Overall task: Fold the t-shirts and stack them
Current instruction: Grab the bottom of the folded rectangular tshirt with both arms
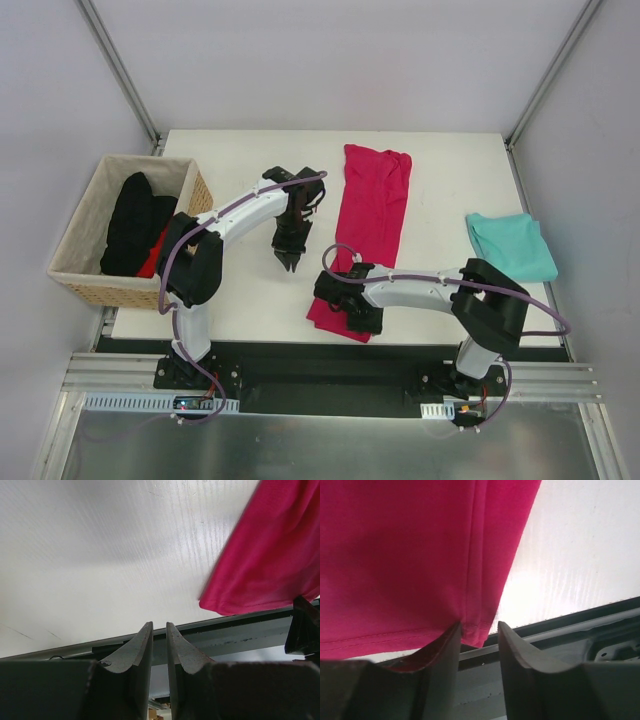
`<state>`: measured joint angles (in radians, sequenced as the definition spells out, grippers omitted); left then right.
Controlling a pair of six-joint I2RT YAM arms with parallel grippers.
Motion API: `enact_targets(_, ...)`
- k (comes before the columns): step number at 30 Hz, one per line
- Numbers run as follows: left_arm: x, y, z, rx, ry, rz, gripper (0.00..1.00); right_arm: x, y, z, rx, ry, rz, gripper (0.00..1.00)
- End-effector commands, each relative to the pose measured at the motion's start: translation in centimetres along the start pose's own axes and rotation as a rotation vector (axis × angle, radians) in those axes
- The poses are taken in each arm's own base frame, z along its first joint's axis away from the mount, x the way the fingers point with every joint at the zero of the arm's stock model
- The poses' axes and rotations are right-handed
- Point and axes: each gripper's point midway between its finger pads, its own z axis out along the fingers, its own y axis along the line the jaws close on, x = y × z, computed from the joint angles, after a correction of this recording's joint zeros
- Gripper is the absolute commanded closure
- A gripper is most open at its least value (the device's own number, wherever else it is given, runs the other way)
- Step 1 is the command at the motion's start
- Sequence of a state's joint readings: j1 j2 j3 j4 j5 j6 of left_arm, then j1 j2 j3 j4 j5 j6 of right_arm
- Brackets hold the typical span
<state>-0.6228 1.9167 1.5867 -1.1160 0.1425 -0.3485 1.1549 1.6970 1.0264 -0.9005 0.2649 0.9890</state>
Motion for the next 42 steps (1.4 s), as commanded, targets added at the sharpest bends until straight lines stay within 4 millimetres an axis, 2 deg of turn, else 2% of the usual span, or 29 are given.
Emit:
enact_targets(1,1.2,1.1,0.3,-0.056,0.037,0.01,0.84,1.4,1.2,1.1,-0.02,0.048,0.026,0.64)
enact_targets(7,1.7,1.6,0.6,-0.076,0.052,0.01,0.84,1.9,1.7,1.8,-0.03,0.064,0.041,0.62)
enact_targets(15,1.4,1.4,0.7,-0.071,0.051,0.01,0.84,2.7,1.5,2.4,-0.035,0.081,0.066,0.64)
enact_targets(24,1.3,1.2,0.7,-0.065,0.052,-0.001,0.84,3.4,1.7,3.2,-0.036,0.102,0.069,0.79)
enact_targets(29,1.5,1.3,0.7,-0.068,0.058,-0.008,0.84,3.6,2.0,3.3,-0.037,0.11,0.06,0.99)
enact_targets(36,2.0,0.3,0.6,-0.019,0.073,-0.018,0.83,3.4,1.6,3.1,-0.018,0.102,0.056,0.99)
enact_targets(42,3.8,-1.4,0.9,0.029,0.101,-0.015,0.8,3.2,1.6,3.1,-0.01,0.101,0.047,0.99)
